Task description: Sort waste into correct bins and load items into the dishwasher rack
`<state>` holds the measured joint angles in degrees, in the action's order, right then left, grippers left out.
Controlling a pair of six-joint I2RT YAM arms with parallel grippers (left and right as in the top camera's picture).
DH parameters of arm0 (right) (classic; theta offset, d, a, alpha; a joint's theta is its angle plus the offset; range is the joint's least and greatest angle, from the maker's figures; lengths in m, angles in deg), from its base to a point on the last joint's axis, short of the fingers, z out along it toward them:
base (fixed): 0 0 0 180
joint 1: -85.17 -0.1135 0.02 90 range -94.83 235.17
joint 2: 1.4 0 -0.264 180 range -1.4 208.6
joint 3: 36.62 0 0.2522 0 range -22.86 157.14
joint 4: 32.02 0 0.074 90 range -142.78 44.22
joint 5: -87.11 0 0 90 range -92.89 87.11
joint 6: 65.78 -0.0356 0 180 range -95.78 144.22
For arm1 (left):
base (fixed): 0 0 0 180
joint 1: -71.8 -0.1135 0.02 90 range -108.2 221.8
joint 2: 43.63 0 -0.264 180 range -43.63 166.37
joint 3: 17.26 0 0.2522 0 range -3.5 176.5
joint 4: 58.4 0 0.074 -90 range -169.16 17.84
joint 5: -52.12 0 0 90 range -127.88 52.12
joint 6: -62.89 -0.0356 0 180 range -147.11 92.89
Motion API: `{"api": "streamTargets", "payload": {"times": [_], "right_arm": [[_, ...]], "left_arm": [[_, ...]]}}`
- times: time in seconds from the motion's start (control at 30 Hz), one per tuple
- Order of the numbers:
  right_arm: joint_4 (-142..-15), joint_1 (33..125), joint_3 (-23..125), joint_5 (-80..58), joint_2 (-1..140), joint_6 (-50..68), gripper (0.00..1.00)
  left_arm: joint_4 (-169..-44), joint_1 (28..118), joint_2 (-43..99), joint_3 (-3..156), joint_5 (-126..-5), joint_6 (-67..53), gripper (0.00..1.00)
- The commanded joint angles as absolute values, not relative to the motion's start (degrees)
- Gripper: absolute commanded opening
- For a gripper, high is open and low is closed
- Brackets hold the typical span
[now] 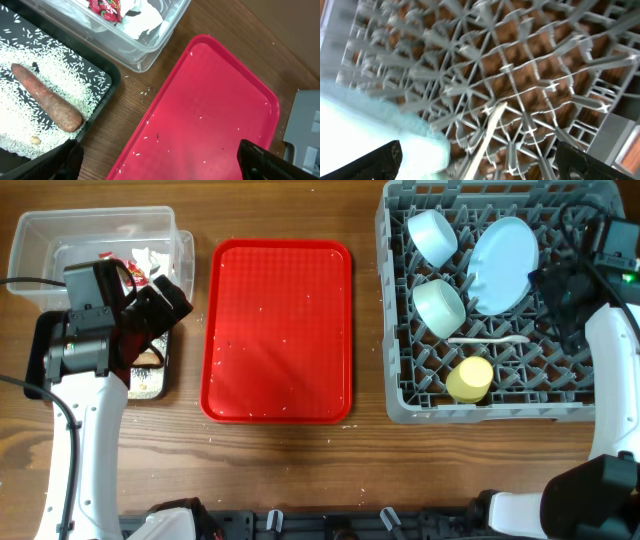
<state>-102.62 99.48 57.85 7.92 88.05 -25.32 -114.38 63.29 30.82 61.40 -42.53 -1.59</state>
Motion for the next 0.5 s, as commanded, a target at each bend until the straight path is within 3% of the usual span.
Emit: {"api": "streamTargets", "payload": {"times": [0.0,0.07,0.1,0.2,0.47], "right_arm": [[-102.6,99.5,57.9,-4.6,79.5,-3.8,1.00],[-107.3,99.4,59.2,-16.7,70.9,14.4,1.00],[-112.1,99.4,60.0,-17.3,65.5,16.7,1.00],[-120.6,99.4,60.0,-18.9,49.7,8.6,0.99],[-122.6,99.4,59.5,-16.3,39.9,20.8,1.00]], "left_arm": [[-114.3,63.6,30.5,62.2,-43.2,-2.9,1.00],[-114.3,63.6,30.5,62.2,-43.2,-2.9,1.00],[-114.3,63.6,30.5,62.2,-43.2,-2.9,1.00],[-114.3,63.6,30.5,62.2,-43.2,-2.9,1.00],[-114.3,63.6,30.5,62.2,-43.2,-2.9,1.00]]}}
